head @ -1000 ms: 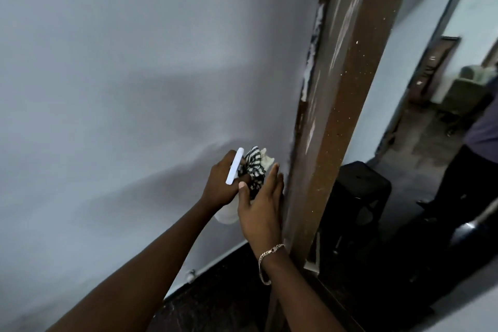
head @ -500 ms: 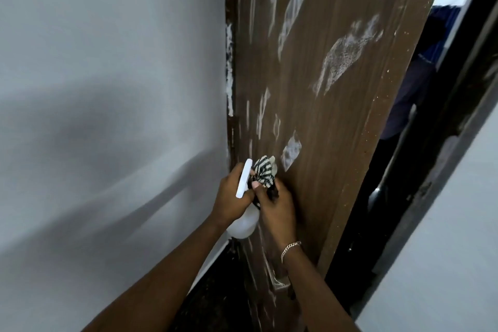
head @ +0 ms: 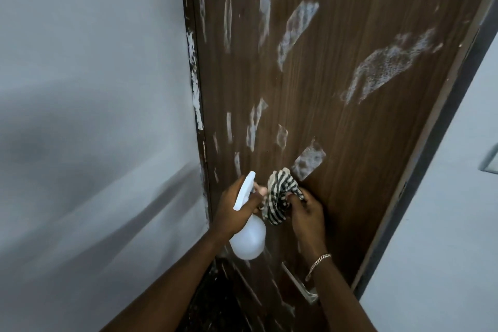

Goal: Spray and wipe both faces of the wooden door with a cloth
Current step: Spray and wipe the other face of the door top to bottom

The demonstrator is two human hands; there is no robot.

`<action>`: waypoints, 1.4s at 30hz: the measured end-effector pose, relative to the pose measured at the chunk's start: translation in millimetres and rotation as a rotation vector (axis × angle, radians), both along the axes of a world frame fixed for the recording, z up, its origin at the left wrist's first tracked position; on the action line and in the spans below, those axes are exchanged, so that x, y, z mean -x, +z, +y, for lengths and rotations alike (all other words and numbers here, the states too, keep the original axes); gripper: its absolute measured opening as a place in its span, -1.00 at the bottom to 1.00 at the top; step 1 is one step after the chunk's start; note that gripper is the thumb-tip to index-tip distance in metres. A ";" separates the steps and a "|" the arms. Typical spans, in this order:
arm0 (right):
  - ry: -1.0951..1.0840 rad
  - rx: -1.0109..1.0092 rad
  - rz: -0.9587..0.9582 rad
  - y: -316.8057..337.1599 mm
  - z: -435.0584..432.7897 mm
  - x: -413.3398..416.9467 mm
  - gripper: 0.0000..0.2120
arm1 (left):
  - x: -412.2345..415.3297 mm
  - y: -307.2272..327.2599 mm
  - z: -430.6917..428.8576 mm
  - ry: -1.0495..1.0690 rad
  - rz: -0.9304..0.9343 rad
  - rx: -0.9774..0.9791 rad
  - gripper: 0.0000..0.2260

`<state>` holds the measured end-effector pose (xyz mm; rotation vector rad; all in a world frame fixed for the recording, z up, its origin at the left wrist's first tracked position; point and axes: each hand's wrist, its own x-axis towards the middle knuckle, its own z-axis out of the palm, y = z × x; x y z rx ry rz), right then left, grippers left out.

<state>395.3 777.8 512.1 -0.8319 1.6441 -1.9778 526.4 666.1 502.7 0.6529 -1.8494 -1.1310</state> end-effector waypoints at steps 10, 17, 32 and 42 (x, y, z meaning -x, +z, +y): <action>0.024 0.124 -0.101 3.7 -37.8 65.4 -0.73 | 54.9 23.2 -40.1 0.042 0.025 0.018 -0.86; -0.092 0.056 0.398 14.1 -64.0 76.7 -0.90 | 80.8 17.1 -58.9 -0.051 -0.065 -0.015 -0.29; 0.511 0.100 -0.308 22.7 -146.7 100.9 -0.60 | 97.0 19.5 -157.4 -0.029 0.057 -0.178 -0.45; 0.109 0.086 -0.075 58.0 -255.0 87.8 -0.77 | 107.0 58.6 -259.9 -0.091 0.102 -0.063 -0.56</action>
